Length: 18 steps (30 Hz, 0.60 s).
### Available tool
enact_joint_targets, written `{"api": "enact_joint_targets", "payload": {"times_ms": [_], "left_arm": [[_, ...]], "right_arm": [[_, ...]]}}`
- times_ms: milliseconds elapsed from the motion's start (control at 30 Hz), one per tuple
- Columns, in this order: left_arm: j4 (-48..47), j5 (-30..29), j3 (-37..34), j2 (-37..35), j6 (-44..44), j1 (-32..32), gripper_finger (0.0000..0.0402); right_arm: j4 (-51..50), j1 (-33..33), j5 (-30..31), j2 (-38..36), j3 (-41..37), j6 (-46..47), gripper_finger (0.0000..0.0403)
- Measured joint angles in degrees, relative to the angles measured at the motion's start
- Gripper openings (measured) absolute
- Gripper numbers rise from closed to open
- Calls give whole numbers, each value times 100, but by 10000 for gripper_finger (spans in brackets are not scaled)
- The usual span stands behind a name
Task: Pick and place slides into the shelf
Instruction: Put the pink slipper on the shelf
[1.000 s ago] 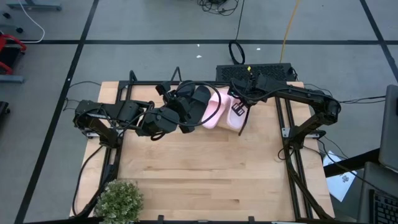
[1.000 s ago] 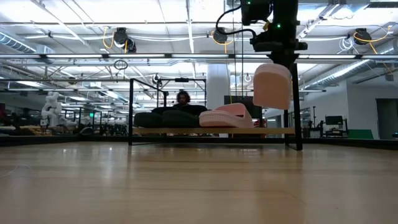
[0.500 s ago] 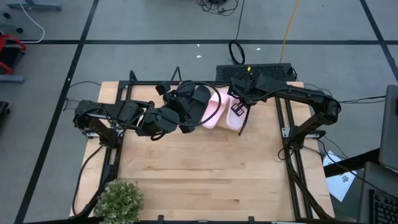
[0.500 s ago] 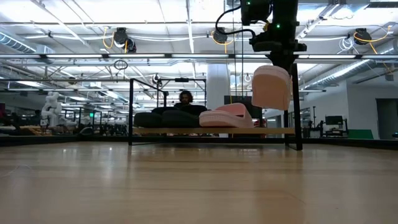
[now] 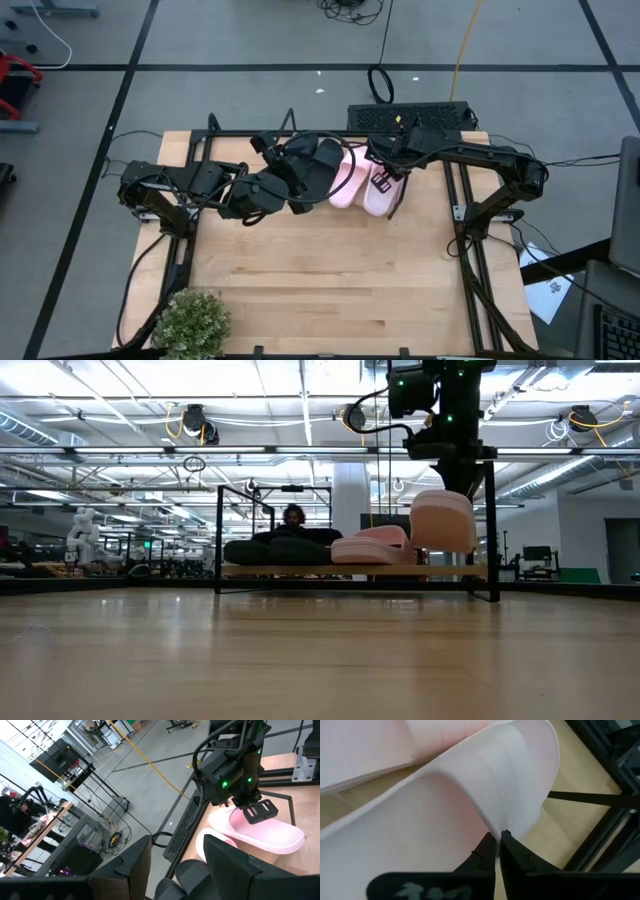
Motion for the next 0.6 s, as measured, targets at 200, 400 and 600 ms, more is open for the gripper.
{"api": "enact_joint_targets", "payload": {"times_ms": [200, 400, 600], "left_arm": [[0, 0, 0, 0, 2, 0, 188], [0, 0, 0, 0, 15, 0, 188], [0, 0, 0, 0, 13, 0, 188]], "right_arm": [[75, 22, 2, 0, -2, -3, 0], [0, 20, -7, 0, -2, -8, 0], [-106, 57, -134, 0, -2, -6, 0]]}}
